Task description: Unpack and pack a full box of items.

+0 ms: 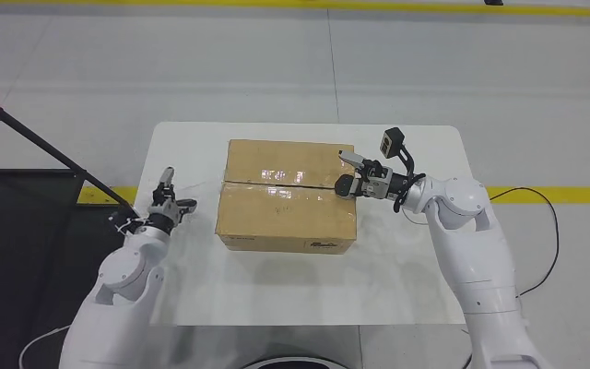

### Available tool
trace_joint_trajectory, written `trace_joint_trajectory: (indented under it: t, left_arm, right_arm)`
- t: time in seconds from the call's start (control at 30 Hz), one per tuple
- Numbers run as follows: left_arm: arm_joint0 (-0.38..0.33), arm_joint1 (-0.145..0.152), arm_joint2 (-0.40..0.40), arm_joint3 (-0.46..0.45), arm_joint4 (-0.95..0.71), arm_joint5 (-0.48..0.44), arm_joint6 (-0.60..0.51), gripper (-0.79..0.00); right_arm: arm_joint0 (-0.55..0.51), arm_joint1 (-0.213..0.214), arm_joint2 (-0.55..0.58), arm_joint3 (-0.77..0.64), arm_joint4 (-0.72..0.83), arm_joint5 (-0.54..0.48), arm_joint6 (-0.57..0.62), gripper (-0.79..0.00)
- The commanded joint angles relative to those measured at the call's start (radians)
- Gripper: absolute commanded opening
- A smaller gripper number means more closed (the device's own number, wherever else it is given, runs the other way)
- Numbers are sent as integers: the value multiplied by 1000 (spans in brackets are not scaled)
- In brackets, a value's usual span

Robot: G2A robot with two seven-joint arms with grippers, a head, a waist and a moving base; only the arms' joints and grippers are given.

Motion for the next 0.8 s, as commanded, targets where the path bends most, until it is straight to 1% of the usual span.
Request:
trace_joint_trajectory:
  t: [0.0,0.3,0.53,0.67,0.77]
  left_arm:
    - [-3,-1,-8,-6,7,-15,10,0]
    - [35,-3,-55,-111,81,-46,69,0]
    - [63,-11,-61,-169,153,-107,141,0]
    - [94,-14,-63,-193,177,-87,144,0]
    - [145,-15,-70,-198,189,-76,136,0]
  right_arm:
    - [0,0,0,0,0,0,0,0]
    - [0,0,0,0,0,0,0,0]
    - [0,0,0,0,0,0,0,0]
    - [0,0,0,0,0,0,0,0]
    - [0,0,0,0,0,0,0,0]
